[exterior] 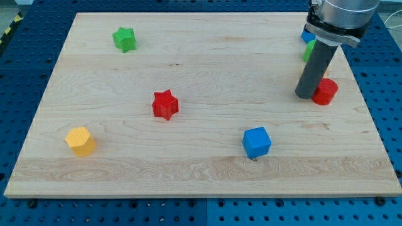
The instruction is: Move green star towards top center
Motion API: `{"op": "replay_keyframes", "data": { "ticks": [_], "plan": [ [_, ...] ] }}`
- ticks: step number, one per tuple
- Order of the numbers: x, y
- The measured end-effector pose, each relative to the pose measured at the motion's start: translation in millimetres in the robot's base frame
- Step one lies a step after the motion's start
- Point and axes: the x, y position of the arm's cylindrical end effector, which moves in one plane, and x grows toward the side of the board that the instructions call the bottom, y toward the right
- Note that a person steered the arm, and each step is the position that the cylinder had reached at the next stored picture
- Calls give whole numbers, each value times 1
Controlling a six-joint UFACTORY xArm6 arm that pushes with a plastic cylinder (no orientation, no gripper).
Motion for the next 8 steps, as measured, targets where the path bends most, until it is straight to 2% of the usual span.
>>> {"op": "replay_keyframes", "data": {
  "ticks": [1,2,3,6,7,8],
  "plan": [
    [0,0],
    [0,-41],
    [-9,-111],
    [-147,-203],
    [-189,-261],
    [-210,-328]
  ]
}}
